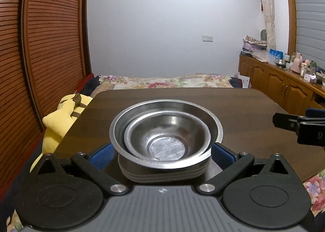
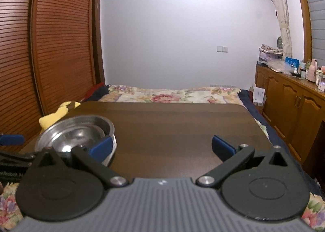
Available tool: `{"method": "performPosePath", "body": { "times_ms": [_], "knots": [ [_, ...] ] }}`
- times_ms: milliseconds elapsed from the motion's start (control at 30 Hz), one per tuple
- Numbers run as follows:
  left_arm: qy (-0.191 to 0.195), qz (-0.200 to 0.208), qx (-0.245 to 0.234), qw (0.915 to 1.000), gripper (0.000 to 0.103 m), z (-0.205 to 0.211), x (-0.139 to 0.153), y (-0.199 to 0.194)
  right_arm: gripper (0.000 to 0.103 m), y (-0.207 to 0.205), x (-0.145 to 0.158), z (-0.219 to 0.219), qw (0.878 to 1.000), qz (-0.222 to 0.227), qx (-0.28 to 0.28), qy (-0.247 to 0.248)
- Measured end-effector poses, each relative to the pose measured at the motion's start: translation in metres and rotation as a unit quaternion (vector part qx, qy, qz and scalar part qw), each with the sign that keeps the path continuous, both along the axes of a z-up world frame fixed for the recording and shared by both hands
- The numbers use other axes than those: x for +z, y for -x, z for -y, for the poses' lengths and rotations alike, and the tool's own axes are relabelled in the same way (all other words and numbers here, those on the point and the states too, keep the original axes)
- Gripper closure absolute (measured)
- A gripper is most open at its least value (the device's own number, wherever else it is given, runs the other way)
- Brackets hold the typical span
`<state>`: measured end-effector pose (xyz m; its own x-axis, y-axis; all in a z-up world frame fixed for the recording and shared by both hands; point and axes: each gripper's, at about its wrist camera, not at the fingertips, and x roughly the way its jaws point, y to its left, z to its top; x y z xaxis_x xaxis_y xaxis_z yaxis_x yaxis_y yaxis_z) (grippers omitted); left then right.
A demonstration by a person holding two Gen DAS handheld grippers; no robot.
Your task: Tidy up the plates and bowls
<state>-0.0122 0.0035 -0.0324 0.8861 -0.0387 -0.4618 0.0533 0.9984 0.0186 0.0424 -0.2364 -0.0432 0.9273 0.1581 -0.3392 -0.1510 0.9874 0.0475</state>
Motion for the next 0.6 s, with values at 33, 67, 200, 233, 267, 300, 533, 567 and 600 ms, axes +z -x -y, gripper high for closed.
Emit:
{"method": "performPosePath", "body": {
  "times_ms": [33, 67, 200, 233, 267, 300, 533, 567, 600],
  "knots": [
    [0.000, -0.001, 0.000, 1.0000, 0.000, -0.0002, -0.0010, 0.0008, 0.000, -0.0004, -0.0014, 0.0009, 1.000, -0.004, -0.001, -0.001],
    [-0.001, -0.003, -0.001, 1.0000, 0.000, 0.0001, -0.0021, 0.0013, 0.000, -0.0002, -0.0027, 0.0013, 1.000, -0.006, -0.002, -0.001],
    [-0.003, -0.009, -0.002, 1.0000, 0.000, -0.0003, -0.0059, 0.0006, 0.000, 0.0000, -0.0065, 0.0032, 1.000, -0.013, -0.006, -0.003],
    [-0.003, -0.010, -0.002, 0.9999, 0.000, -0.0003, -0.0067, 0.0005, 0.000, -0.0004, -0.0071, 0.0034, 1.000, -0.014, -0.006, -0.002],
    [-0.002, -0.011, -0.002, 0.9999, 0.000, -0.0004, -0.0072, 0.0005, 0.000, -0.0002, -0.0073, 0.0032, 1.000, -0.014, -0.006, -0.002],
    [-0.002, -0.012, -0.001, 0.9999, 0.000, -0.0009, -0.0075, 0.0001, 0.000, 0.0000, -0.0077, 0.0032, 1.000, -0.014, -0.006, -0.002],
    [-0.003, -0.011, 0.000, 0.9999, 0.000, -0.0004, -0.0081, 0.0020, 0.000, -0.0024, -0.0085, 0.0037, 1.000, -0.014, -0.007, -0.002],
    [-0.002, -0.011, 0.000, 0.9999, 0.000, -0.0005, -0.0080, 0.0019, 0.000, -0.0024, -0.0087, 0.0039, 1.000, -0.014, -0.007, -0.002],
    [-0.002, -0.011, 0.001, 0.9999, 0.000, -0.0007, -0.0078, 0.0019, 0.000, -0.0026, -0.0086, 0.0040, 1.000, -0.014, -0.007, -0.001]
  ]
}}
